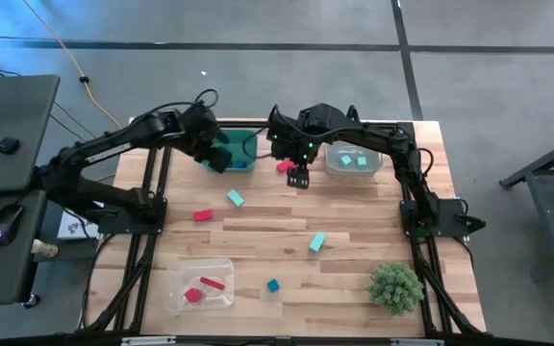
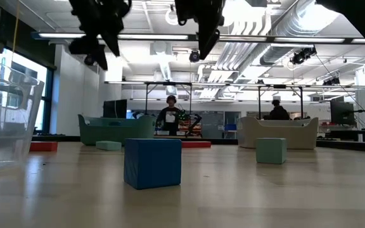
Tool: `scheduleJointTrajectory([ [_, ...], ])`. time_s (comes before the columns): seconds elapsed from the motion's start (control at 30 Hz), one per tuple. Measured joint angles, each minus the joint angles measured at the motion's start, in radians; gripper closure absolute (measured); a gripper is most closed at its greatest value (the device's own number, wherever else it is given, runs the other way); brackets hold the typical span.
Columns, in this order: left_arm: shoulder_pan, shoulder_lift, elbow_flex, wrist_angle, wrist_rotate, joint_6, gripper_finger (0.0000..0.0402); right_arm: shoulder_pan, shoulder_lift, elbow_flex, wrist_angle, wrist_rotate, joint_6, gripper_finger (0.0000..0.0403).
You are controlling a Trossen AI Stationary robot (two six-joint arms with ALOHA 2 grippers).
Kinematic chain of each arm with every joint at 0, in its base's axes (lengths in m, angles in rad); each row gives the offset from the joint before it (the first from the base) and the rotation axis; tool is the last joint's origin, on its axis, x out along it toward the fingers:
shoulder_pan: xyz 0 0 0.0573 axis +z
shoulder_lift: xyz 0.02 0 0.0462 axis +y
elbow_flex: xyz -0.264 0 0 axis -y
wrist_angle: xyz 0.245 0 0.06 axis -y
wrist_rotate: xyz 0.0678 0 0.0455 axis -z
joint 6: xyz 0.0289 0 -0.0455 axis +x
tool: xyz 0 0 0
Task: Sort & place blocks by color
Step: Put the light blue block into the grey bin
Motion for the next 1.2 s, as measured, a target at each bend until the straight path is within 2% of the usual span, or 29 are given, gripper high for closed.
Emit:
scheduleJointTrajectory([
  [0.1, -0.044, -0.057, 0.0, 0.0, -0.001, -0.005, 0.0243, 0.037, 0.0, 0.0, 0.0, -0.042, 0.002, 0.0158],
  [0.37, -0.132, -0.124, 0.0, 0.001, -0.004, 0.009, 0.0243, 0.161, 0.0, 0.0, 0.0, -0.047, 0.157, 0.0158],
  [0.6, -0.208, -0.124, 0.0, 0.001, -0.004, 0.05, 0.0243, 0.28, 0.0, 0.0, 0.0, 0.066, 0.264, 0.0158],
  [0.9, -0.278, -0.123, 0.0, 0.0, -0.004, 0.084, 0.0243, 0.393, 0.0, 0.0, -0.001, 0.065, 0.24, 0.0158],
  [1.07, -0.309, -0.123, 0.0, 0.0, -0.004, 0.094, 0.0243, 0.445, 0.0, -0.003, 0.0, 0.075, 0.17, 0.0157],
  [1.2, -0.328, -0.123, 0.0, 0.0, -0.003, 0.094, 0.0243, 0.481, 0.0, -0.067, 0.0, 0.096, 0.087, 0.0157],
])
